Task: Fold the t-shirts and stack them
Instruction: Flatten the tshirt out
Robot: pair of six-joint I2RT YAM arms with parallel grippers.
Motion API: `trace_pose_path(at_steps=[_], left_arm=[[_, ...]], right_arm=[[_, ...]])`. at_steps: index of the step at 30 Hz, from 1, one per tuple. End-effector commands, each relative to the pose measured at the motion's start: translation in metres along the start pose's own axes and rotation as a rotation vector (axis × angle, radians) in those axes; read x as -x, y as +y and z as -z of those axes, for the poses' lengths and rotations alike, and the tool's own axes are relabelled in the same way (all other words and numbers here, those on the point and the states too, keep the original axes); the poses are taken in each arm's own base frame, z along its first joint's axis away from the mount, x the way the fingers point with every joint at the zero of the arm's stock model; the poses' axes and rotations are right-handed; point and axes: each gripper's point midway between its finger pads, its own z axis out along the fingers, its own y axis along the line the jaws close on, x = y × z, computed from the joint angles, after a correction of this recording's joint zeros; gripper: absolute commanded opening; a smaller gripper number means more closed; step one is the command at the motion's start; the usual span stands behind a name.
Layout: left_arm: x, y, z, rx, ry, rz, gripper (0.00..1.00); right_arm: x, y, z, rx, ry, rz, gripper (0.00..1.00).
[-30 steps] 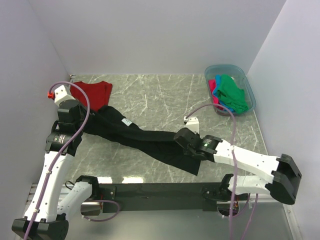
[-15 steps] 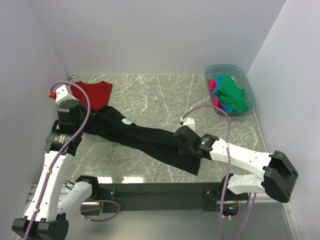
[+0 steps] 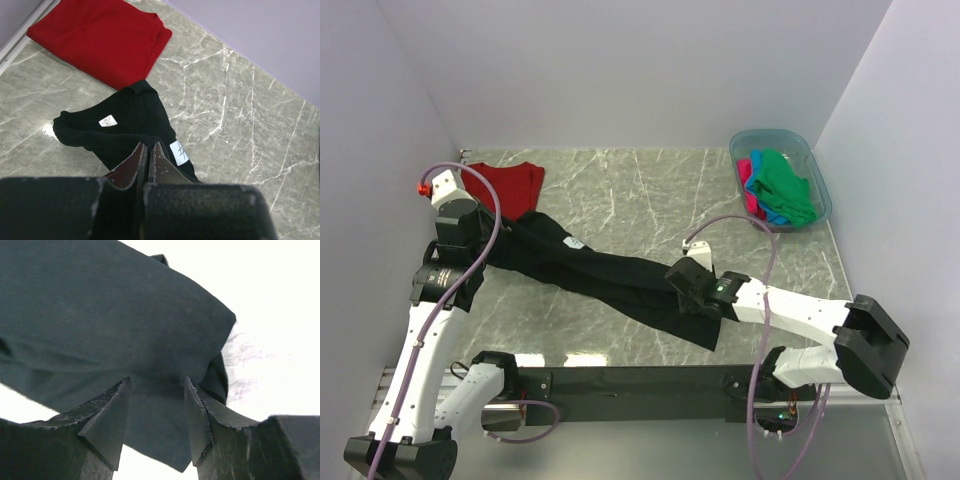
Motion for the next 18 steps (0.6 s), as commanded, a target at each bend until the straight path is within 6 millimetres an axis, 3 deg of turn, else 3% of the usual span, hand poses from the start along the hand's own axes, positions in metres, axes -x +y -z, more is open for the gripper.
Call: trace_pose_path(at_steps=[1,13,18], left_arm=[[0.011,-0.004,0.003,-0.021,-0.03,-0.013,0.01],[0.012,-0.004,0.005,-0.022,-0.035,-0.016,0.01],[0.013,-0.003,0.006,-0.018,-0.037,-0.018,0.01]], right_arm=[[0.013,-0.007,-0.005,-0.078,-0.034,-0.027,0.54],[0.028,-0.016,-0.019,-0.152,-0.056,-0.067,0.54],[0.03,-0.017,-0.026,-0.169,-0.042,-0.079,0.43]])
